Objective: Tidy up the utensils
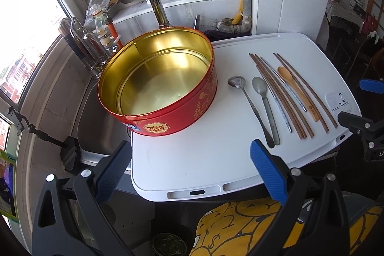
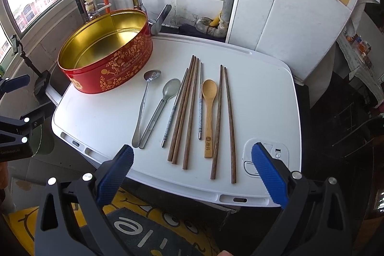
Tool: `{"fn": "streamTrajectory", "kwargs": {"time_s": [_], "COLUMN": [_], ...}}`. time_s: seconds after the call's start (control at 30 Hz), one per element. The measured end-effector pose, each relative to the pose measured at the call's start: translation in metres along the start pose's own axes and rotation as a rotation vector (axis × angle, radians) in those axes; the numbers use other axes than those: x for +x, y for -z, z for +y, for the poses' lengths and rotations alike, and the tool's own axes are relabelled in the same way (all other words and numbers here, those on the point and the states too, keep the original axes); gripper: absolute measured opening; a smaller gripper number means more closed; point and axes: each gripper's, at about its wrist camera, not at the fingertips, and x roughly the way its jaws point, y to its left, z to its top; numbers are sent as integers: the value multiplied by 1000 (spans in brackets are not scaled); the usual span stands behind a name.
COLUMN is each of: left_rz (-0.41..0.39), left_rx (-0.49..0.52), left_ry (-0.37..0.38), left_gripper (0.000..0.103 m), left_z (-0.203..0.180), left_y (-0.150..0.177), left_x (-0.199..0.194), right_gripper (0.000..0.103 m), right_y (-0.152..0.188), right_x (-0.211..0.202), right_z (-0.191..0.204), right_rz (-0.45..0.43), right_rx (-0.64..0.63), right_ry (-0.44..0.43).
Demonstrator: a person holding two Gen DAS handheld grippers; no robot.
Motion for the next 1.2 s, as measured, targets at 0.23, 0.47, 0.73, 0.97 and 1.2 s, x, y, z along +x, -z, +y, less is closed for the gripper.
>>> {"fn": "streamTrajectory", "kwargs": {"time_s": [0.23, 0.47, 0.73, 0.97, 1.2], "left_rz": [3, 6, 6, 3, 0], "left_rx": [3, 10, 18, 29, 41], "left_ry": [2, 7, 12, 16, 22], "left_gripper": [96, 96, 96, 96, 96], "left_z": [0, -2, -4, -7, -11], "left_y": [-1, -2, -1, 1, 1], "left_x": [3, 5, 4, 2, 1], "right_gripper": [99, 99, 99, 99, 99], "right_y": [-1, -1, 2, 6, 9], "right_x": [2, 4, 3, 1, -1], "right_z": [0, 2, 2, 1, -1], "right_rz": [3, 6, 7, 7, 7], "right_rx": [2, 1, 8, 11, 15], "right_ry": [3, 4, 10, 17, 21]}}
